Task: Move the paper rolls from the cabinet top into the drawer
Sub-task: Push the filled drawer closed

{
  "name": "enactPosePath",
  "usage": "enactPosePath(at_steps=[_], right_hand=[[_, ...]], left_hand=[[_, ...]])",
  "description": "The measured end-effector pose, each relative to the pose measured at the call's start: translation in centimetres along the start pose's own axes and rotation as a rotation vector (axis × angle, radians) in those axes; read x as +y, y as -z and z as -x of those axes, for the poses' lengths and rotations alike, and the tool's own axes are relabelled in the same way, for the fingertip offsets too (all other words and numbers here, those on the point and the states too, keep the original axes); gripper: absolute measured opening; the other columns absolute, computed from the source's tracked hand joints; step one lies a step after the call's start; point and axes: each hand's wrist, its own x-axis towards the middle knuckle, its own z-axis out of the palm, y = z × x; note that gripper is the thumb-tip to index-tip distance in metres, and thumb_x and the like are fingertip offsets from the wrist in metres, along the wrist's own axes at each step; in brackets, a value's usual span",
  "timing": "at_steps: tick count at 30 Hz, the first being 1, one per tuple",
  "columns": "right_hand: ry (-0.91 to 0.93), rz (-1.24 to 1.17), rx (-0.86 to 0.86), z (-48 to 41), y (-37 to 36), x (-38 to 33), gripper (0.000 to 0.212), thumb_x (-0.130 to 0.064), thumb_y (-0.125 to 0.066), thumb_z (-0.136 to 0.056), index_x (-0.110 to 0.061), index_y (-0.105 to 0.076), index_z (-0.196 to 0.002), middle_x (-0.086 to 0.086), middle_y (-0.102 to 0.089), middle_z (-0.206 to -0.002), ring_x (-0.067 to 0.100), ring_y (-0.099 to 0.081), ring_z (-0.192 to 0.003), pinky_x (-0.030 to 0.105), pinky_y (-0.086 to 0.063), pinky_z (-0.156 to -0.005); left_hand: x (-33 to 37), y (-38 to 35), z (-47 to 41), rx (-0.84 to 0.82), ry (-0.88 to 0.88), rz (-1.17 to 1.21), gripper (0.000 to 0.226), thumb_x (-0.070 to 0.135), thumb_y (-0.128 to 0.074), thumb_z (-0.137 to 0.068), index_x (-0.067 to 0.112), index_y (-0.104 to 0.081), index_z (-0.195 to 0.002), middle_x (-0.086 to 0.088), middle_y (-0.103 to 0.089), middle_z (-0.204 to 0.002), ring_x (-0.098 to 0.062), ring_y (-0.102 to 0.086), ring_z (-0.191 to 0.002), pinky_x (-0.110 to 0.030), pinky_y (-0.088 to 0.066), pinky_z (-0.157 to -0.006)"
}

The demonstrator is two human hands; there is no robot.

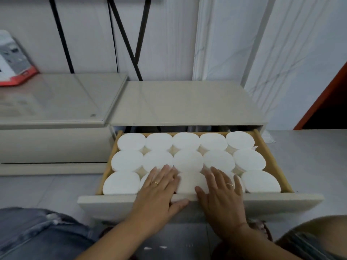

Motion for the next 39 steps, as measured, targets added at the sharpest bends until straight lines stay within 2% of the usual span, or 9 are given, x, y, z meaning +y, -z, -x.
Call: enactPosePath(at_steps=[4, 7, 11, 14, 19, 23, 28, 33, 39], right_hand=[[-0.038, -0.001, 0.068, 1.1, 0.1, 0.2, 0.091, -0.073, 0.008, -0.080, -0.026, -0.038, -0.143, 0.005, -0.032, -0.155, 0.027, -0.025, -0.145, 0.051, 0.006, -0.118], [-0.005, -0.018, 0.046, 1.7, -0.2, 0.4, 0.085, -0.074, -0.008, -0.084, -0.022, -0.047, -0.139, 0.008, -0.041, -0.150, 0.031, -0.035, -0.140, 0.052, -0.003, -0.117], [0.030, 0.012, 0.034, 1.5, -1.0, 1.0, 0.087, -0.080, -0.008, -0.081, -0.029, -0.036, -0.145, 0.004, -0.028, -0.157, 0.030, -0.026, -0.144, 0.050, 0.002, -0.117], [0.045, 0.030, 0.070, 0.3, -1.0, 0.9, 0.088, -0.079, -0.006, -0.082, -0.028, -0.036, -0.146, 0.006, -0.029, -0.157, 0.031, -0.027, -0.144, 0.052, -0.004, -0.116], [0.083, 0.027, 0.128, -3.8, -1.2, 1.1, 0.090, -0.079, 0.002, -0.077, -0.032, -0.017, -0.151, 0.003, -0.010, -0.162, 0.027, -0.009, -0.149, 0.046, 0.006, -0.116], [0.107, 0.054, 0.158, -8.0, -1.4, 1.3, 0.089, -0.078, -0.010, -0.079, -0.029, -0.007, -0.152, 0.003, -0.002, -0.163, 0.026, -0.002, -0.149, 0.050, -0.001, -0.119], [0.142, 0.104, 0.189, -13.4, -1.5, 1.5, 0.096, -0.074, -0.039, -0.080, -0.023, -0.003, -0.153, 0.003, 0.000, -0.163, 0.024, 0.001, -0.150, 0.051, 0.001, -0.118], [0.173, 0.165, 0.223, -17.7, -1.3, 1.4, 0.100, -0.072, -0.040, -0.082, -0.014, 0.001, -0.152, 0.008, 0.000, -0.162, 0.026, 0.002, -0.149, 0.049, 0.002, -0.119], [0.158, 0.174, 0.200, -21.5, -1.2, 1.1, 0.099, -0.073, -0.034, -0.083, -0.012, 0.000, -0.152, 0.006, -0.001, -0.162, 0.024, 0.001, -0.149, 0.047, 0.004, -0.119]], left_hand=[[0.3, -0.1, 1.7, 0.087, 0.096, -0.051, 0.067, 0.065, -0.019, -0.092, 0.023, -0.049, -0.136, -0.002, -0.039, -0.148, -0.025, -0.024, -0.141, -0.049, -0.011, -0.111], [0.5, -0.8, 2.1, 0.133, 0.128, -0.039, 0.068, 0.065, -0.019, -0.092, 0.020, -0.052, -0.133, -0.006, -0.041, -0.147, -0.029, -0.028, -0.139, -0.052, -0.015, -0.110], [0.5, -1.0, 1.7, 0.181, 0.125, -0.061, 0.069, 0.065, -0.019, -0.092, 0.020, -0.053, -0.131, -0.008, -0.041, -0.147, -0.031, -0.031, -0.138, -0.053, -0.016, -0.110], [-0.1, -1.1, 0.7, 0.212, 0.114, -0.071, 0.069, 0.064, -0.019, -0.093, 0.019, -0.051, -0.134, -0.008, -0.038, -0.148, -0.030, -0.027, -0.140, -0.053, -0.015, -0.110], [-1.7, -0.9, -2.9, 0.227, 0.122, -0.084, 0.069, 0.064, -0.016, -0.093, 0.021, -0.040, -0.141, -0.008, -0.032, -0.152, -0.028, -0.019, -0.143, -0.053, -0.011, -0.112], [-3.6, -1.0, -6.8, 0.217, 0.146, -0.101, 0.073, 0.066, -0.009, -0.091, 0.023, -0.024, -0.147, -0.005, -0.019, -0.157, -0.023, -0.004, -0.146, -0.050, 0.001, -0.115], [-6.0, -1.0, -11.8, 0.250, 0.139, -0.103, 0.079, 0.069, -0.009, -0.086, 0.022, -0.013, -0.149, -0.001, -0.009, -0.159, -0.018, 0.004, -0.146, -0.043, 0.014, -0.115], [-7.8, -0.9, -15.8, 0.252, 0.126, -0.106, 0.080, 0.067, -0.020, -0.088, 0.020, -0.004, -0.150, 0.002, 0.000, -0.159, -0.015, 0.009, -0.145, -0.041, 0.013, -0.115], [-9.8, -0.7, -19.2, 0.217, 0.076, -0.089, 0.083, 0.067, -0.033, -0.086, 0.021, -0.007, -0.150, 0.002, -0.007, -0.159, -0.017, -0.002, -0.146, -0.038, 0.006, -0.115]])
